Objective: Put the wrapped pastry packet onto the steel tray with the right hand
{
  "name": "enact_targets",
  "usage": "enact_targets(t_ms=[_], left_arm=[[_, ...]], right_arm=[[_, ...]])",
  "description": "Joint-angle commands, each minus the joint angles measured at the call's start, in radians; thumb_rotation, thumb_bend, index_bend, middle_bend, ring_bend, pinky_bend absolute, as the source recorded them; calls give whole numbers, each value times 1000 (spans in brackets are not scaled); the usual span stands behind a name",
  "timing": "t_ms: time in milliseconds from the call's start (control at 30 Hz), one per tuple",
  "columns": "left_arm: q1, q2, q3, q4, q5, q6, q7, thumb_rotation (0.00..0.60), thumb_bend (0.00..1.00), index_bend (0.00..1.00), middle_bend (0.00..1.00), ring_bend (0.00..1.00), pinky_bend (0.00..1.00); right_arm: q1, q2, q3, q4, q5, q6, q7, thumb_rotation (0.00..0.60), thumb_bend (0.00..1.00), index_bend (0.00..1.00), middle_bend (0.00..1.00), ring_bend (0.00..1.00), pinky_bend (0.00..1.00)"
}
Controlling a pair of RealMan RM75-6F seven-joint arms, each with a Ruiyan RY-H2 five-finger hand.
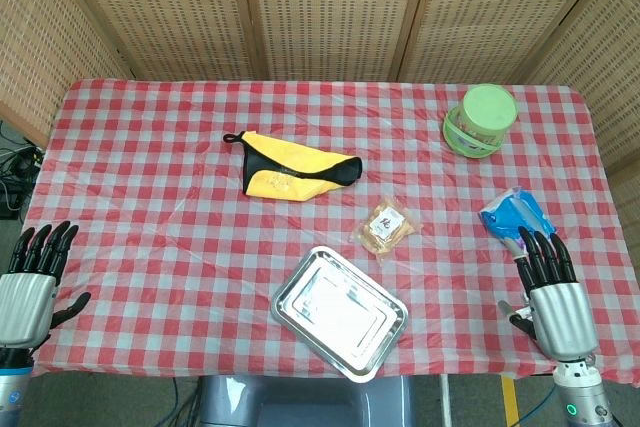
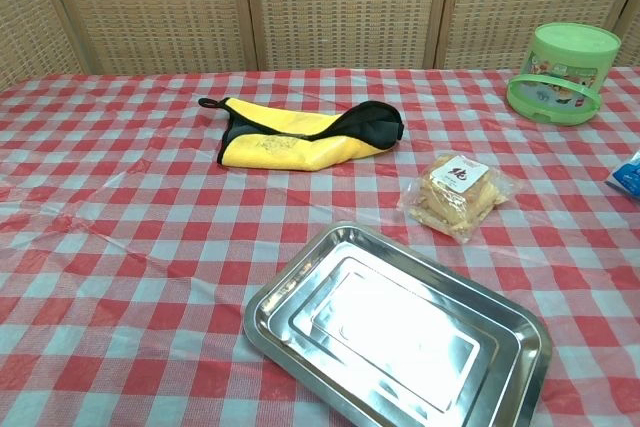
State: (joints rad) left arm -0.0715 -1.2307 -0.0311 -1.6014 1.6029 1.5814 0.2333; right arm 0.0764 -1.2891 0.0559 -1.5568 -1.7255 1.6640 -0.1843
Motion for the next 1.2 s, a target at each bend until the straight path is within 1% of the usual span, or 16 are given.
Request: enact_targets(t_ms=[33,567,700,800,933,1033,1200], left_arm=[[1,2,0,-4,-1,2,1,600,164,0,0,0,0],[3,3,2,-7,9,9,-1,600,164,0,0,0,0],[2,6,1,-12,7,6,-4,600,164,0,0,0,0],[3,6,2,-11,10,9,-1,600,164,0,0,0,0],[3,5,5,-11,13,6,4,600,165,0,0,0,0],[1,2,4,-10,12,4,7,600,164,0,0,0,0],[-1,0,-2,-8,0,-1,8,600,164,0,0,0,0]], right_arm=[[0,1,-1,-2,0,-1,-2,600,86,0,0,0,0],[12,9,-17,-3,-9,-36,10,600,85,0,0,0,0],[26,11,-27,0,-15,-66,22,600,85,0,0,0,0],[42,18,-24,-9,-7,-96,31,600,85,0,0,0,0],[86,40,1,-49,11,-155,27,600,85,2,0,0,0],[144,59,39,-100,37,-228,8,600,85,40,0,0,0],[262,65,99,-155,126,-413,-69,600,85,53,0,0,0]])
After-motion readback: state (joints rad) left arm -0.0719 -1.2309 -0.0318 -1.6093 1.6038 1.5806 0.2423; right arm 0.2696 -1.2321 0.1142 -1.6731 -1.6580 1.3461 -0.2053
